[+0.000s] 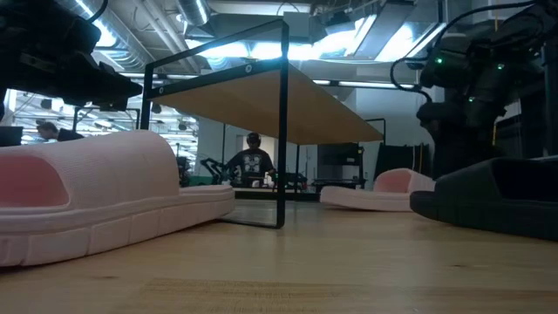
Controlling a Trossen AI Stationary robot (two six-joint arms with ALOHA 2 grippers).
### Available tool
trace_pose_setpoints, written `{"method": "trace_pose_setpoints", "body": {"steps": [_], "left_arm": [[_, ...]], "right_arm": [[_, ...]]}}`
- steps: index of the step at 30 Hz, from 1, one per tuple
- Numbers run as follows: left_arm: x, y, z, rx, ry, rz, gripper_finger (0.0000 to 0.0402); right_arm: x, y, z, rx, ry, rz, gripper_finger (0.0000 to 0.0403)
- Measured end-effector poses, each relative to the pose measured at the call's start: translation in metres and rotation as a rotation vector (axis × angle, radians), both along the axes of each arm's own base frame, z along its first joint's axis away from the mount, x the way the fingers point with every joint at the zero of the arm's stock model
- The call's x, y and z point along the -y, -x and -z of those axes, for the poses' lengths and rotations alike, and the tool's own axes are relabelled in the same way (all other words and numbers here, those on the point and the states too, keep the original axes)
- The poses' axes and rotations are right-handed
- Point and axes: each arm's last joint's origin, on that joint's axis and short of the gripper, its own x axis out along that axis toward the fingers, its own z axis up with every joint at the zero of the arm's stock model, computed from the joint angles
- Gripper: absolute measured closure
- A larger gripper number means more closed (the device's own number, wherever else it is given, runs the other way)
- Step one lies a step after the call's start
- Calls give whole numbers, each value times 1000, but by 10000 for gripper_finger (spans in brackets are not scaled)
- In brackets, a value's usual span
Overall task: Pick and place slides into the shelf
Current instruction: Put the right pink slide on the shelf
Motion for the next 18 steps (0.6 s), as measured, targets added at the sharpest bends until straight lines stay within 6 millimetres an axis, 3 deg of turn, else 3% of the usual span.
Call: {"method": "trace_pose_setpoints", "body": {"steps": [18], "left_arm": [[0,0,0,0,1,0,401]], "right_arm": [[1,-3,-2,34,17,-26,237]]}}
